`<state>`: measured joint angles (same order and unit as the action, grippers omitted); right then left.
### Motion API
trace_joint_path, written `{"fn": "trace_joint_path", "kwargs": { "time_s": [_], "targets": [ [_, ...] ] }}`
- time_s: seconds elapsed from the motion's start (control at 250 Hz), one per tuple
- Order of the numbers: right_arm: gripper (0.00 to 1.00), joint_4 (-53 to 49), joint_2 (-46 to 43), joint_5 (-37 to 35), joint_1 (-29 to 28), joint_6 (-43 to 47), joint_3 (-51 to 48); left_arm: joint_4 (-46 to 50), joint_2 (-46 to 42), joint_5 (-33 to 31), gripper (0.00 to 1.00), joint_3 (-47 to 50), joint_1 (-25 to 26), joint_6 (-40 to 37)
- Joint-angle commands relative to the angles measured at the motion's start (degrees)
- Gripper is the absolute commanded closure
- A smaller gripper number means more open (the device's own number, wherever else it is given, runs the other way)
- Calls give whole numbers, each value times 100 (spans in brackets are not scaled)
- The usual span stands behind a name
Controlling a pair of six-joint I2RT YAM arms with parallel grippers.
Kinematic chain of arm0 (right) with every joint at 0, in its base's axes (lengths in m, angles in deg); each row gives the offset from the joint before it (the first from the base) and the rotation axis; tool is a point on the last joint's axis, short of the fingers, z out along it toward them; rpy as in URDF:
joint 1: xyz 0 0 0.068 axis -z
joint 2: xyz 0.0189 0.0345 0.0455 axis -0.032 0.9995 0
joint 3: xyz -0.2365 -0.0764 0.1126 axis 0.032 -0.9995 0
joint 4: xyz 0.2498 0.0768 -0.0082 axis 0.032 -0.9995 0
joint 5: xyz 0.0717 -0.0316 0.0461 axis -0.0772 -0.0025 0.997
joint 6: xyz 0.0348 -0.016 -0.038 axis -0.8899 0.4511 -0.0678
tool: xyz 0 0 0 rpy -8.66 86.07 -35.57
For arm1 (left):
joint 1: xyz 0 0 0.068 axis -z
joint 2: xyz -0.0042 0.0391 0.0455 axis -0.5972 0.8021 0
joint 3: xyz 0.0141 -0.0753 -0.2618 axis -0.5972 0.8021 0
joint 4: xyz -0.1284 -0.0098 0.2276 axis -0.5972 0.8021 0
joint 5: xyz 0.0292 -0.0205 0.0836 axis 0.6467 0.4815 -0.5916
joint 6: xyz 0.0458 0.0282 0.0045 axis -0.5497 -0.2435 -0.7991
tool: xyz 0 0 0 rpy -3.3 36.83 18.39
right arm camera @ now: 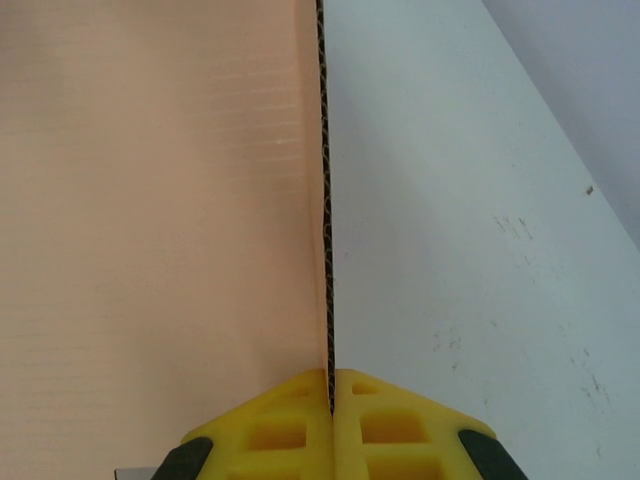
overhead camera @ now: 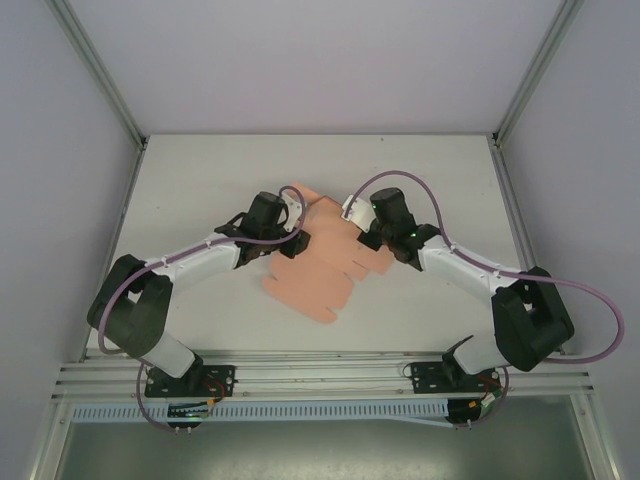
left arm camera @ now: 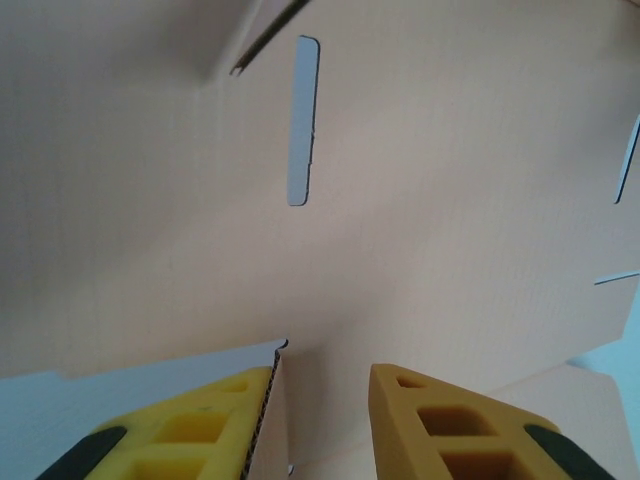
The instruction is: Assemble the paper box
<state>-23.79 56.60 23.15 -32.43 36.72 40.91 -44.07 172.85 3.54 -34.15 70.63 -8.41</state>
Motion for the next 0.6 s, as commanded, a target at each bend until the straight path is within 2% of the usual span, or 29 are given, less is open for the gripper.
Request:
{"fn": "trace_joint_path", "kwargs": {
  "time_s": [0.0,0.18,0.28,0.424,0.596],
  "targets": [
    [100,81,69,-1,-176,-123,194,-69,201,308,72,-192,103,48],
    [100,65,25,41,-207,-184,258,-146,674,864,66,-453,111,291],
    [100,78,30,-8,-247,-218,281,-33,888,925,62,-618,171,288],
    [100,209,33,-72,-292,-257,228,-142,863,1032,53,-582,208,319],
    [100,258,85,-119,-318,-280,250,-243,921,1392,50,-611,217,426]
  ]
}}
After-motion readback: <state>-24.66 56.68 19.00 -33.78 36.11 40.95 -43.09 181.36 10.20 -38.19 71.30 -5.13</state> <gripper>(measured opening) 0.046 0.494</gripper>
